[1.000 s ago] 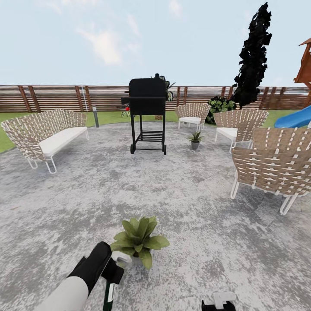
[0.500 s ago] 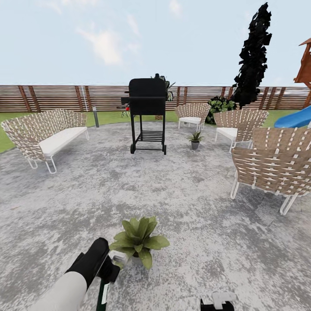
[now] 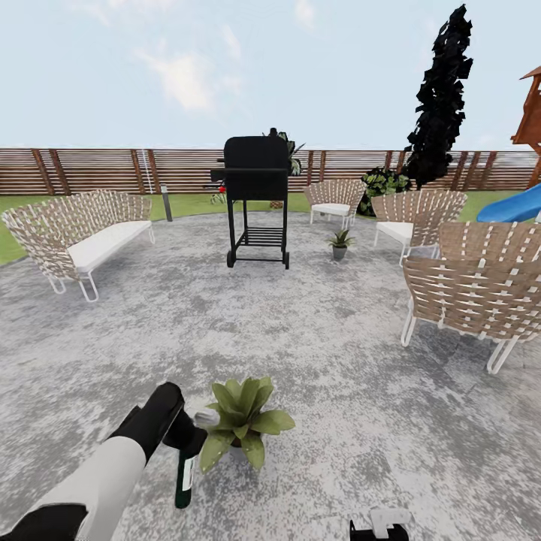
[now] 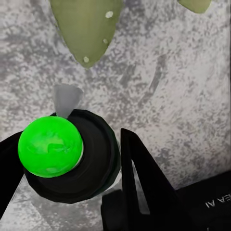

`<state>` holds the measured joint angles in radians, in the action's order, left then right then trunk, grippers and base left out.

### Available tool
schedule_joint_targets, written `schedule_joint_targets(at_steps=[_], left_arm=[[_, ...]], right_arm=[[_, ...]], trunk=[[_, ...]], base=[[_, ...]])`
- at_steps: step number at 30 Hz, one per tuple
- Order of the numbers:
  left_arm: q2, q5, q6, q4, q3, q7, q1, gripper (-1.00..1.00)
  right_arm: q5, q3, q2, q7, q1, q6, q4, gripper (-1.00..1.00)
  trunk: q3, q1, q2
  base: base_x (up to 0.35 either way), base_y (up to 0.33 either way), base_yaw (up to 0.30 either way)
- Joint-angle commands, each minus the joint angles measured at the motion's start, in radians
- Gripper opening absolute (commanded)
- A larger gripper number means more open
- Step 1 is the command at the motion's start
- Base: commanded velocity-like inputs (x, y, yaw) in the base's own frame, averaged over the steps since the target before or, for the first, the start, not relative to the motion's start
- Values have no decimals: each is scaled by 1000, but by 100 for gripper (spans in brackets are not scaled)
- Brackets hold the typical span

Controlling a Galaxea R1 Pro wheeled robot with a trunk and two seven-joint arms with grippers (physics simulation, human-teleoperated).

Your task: Pick up the pesticide atomizer in the garden and spray insectifuge to fully cover both potted plants in the garden.

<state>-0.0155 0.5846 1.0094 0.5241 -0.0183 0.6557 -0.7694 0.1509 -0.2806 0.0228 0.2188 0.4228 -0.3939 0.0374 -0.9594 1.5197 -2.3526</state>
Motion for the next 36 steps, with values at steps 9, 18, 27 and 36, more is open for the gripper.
schedule_joint_targets(at_steps=[9,18,27,36], left_arm=[[-20,8,3,-2,73,13,7,-100],[83,36,-29,-101,81,145,19,-100],[79,63,-31,-99,83,142,16,-100],[82,157,-29,-99,80,142,18,-100]], right_arm=[[10,-8,0,4,1,-3,-1,100],[10,-9,0,7,1,-3,-1,100],[11,-8,0,8,1,-3,-2,100],[7,-9,-2,3,1,-5,-2,100]], trunk=[[-1,0,0],[-1,0,0],[-1,0,0],[-1,0,0]], base=[[0,0,0],[0,0,0],[-1,0,-165],[-181,153,-44]])
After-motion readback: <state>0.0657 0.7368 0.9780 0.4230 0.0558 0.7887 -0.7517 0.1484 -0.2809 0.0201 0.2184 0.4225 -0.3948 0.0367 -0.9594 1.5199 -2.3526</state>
